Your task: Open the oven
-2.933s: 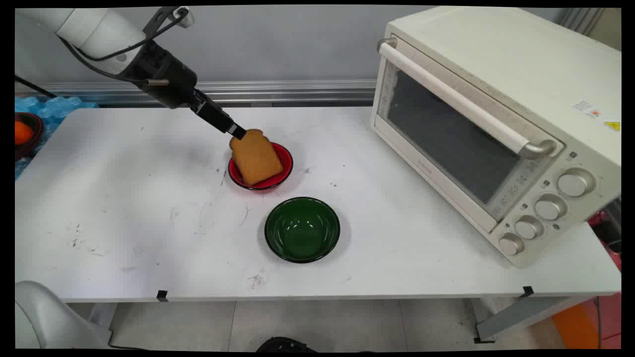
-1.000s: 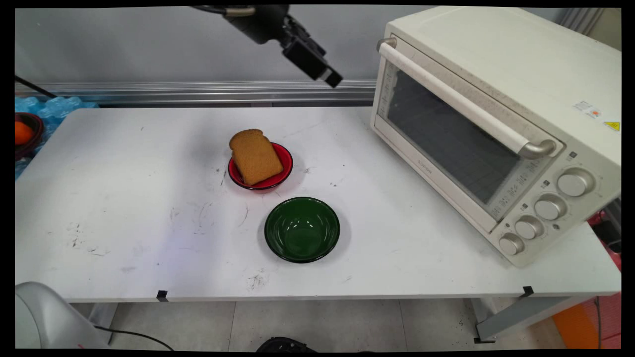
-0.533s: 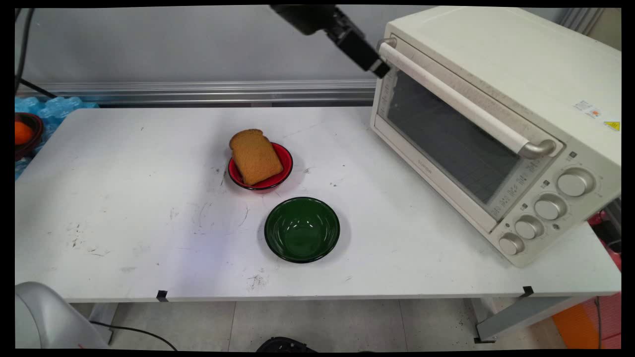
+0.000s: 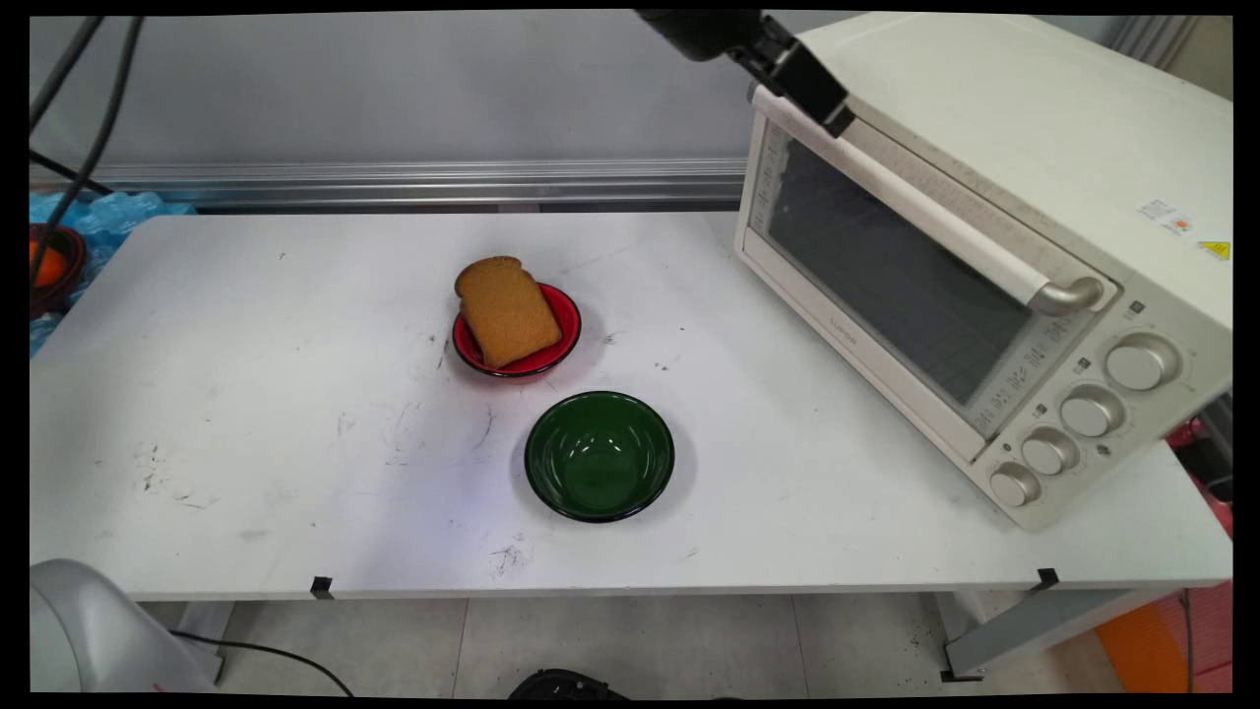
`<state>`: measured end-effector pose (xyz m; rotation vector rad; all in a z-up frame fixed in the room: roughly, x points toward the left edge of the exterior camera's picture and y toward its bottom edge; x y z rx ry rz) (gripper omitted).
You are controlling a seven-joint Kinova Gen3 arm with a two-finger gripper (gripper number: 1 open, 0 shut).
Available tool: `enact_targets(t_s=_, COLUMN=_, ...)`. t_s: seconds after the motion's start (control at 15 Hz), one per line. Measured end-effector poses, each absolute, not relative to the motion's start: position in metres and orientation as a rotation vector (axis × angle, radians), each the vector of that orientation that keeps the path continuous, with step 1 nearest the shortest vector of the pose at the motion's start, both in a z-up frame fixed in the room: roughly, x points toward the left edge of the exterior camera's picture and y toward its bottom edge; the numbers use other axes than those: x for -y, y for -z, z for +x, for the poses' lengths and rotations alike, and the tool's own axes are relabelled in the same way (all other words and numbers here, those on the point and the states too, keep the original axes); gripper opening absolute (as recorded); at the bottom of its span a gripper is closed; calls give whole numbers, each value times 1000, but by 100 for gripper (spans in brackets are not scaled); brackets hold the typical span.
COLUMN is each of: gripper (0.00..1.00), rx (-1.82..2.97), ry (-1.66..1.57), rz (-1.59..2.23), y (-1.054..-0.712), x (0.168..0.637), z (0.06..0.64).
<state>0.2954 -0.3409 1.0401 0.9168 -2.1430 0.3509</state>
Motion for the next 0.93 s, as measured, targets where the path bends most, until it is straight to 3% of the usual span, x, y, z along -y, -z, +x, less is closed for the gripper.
enact_targets(t_s=0.93, gripper=100, rx=2085, ry=-403, rz=1160, y=-1019, x=374, z=239)
